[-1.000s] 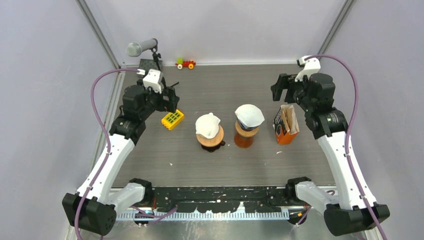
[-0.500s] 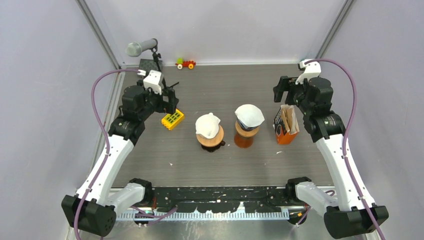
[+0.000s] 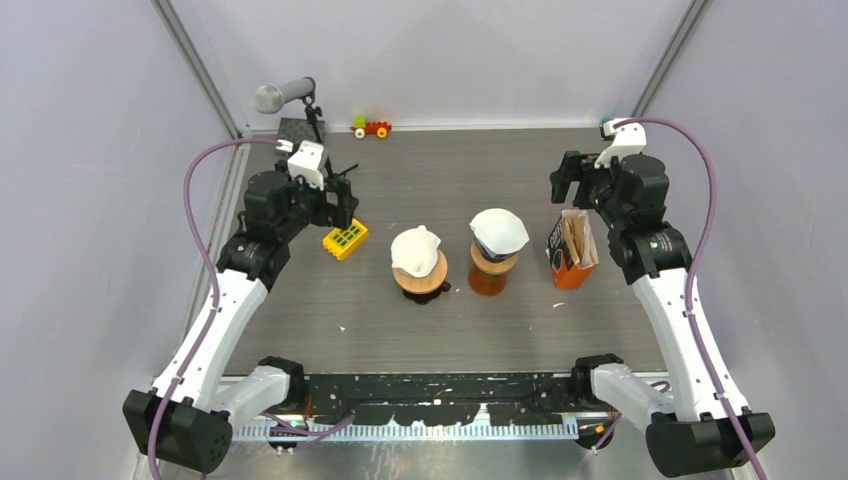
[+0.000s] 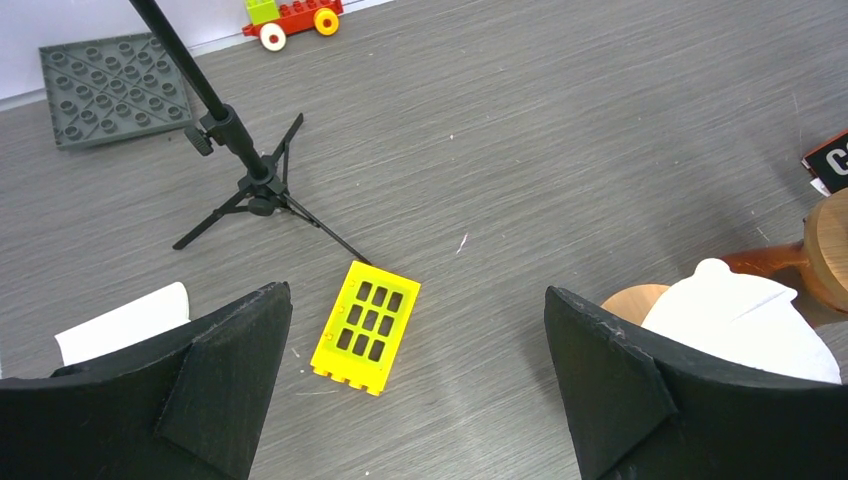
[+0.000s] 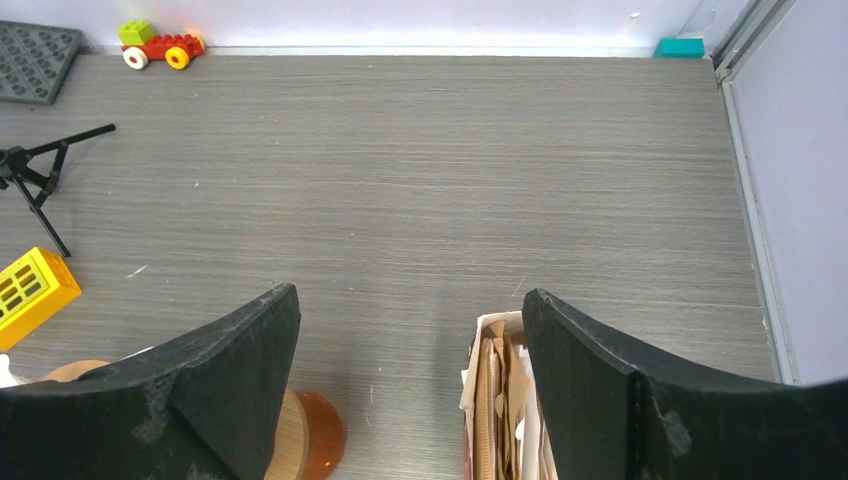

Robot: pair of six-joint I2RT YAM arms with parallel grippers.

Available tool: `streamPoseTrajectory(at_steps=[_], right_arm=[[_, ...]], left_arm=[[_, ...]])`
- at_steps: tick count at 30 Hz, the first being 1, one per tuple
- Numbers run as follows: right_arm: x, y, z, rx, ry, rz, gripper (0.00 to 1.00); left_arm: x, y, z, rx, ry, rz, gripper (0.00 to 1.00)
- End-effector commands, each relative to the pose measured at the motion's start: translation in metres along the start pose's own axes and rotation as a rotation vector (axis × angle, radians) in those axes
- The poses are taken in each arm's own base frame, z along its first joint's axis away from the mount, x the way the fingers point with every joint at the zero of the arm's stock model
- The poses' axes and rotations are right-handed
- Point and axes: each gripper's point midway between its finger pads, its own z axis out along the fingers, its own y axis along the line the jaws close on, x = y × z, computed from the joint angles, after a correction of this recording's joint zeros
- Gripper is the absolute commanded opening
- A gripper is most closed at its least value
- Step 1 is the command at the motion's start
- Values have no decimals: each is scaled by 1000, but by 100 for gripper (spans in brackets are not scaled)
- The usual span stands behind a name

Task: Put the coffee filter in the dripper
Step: Reset both arms

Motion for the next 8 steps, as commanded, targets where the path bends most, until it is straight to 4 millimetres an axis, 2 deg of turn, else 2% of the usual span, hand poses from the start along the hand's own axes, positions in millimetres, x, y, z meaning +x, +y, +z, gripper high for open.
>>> streamPoseTrajectory(at_steps=[1, 8], right_arm=[[-19, -1, -5, 3, -71, 15, 86], [-17, 5, -4, -31, -65, 13, 86]], left_arm=[[-15, -2, -6, 11, -52, 15, 100], [-13, 0, -4, 4, -49, 20, 100]])
